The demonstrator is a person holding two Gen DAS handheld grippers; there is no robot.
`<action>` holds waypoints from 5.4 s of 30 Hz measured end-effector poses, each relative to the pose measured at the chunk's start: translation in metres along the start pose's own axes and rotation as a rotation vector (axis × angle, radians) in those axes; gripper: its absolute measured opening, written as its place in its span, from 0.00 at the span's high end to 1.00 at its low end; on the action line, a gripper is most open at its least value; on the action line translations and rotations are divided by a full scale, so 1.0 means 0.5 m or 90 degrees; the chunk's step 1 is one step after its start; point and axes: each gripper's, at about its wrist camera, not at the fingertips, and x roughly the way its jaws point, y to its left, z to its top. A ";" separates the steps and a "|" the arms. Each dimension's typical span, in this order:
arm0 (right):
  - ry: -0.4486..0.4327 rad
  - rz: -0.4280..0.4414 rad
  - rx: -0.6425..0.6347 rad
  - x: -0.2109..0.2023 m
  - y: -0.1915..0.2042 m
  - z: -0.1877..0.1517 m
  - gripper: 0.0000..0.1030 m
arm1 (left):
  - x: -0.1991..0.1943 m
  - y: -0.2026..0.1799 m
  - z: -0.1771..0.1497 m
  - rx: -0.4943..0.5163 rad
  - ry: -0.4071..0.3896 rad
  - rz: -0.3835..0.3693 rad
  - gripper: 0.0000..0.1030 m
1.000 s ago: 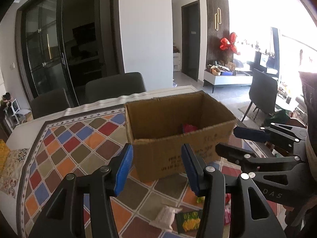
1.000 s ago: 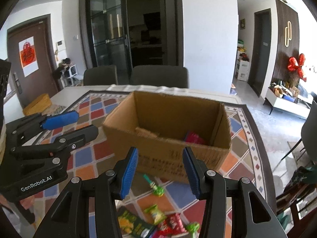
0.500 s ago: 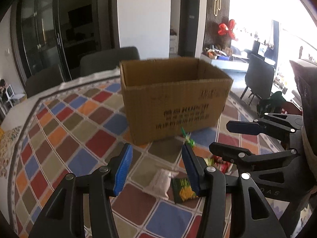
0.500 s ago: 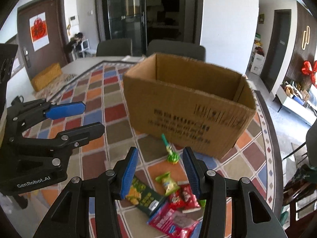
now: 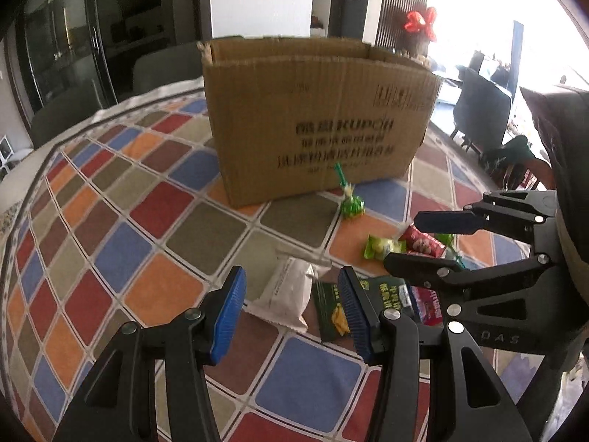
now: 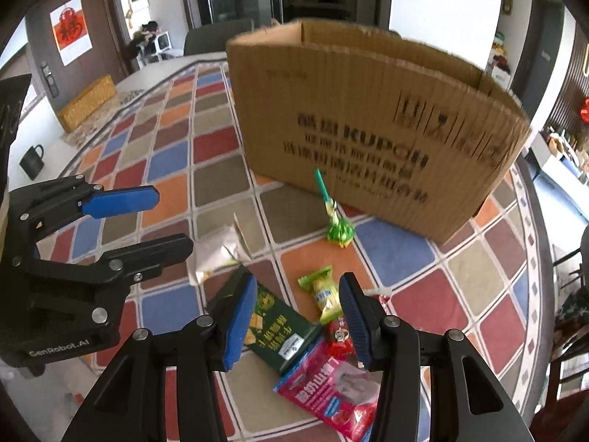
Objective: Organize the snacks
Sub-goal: 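Withdraw both tools and move toward the green chip pack, then grasp the green-yellow wafer with the right tool while the left tool grasps the white pastry, then carry both snacks over the box and open both tools, then withdraw both tools from the box toward the remaining snacks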
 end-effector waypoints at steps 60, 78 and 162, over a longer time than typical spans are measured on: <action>-0.020 0.013 0.058 0.011 -0.025 0.003 0.78 | 0.021 -0.003 0.037 -0.033 -0.010 -0.016 0.69; -0.132 -0.008 0.120 -0.150 -0.077 0.059 0.78 | -0.090 -0.038 0.149 -0.018 -0.096 -0.007 0.69; -0.189 -0.108 0.139 -0.237 -0.086 0.016 0.48 | -0.132 -0.083 0.108 -0.025 -0.120 0.073 0.33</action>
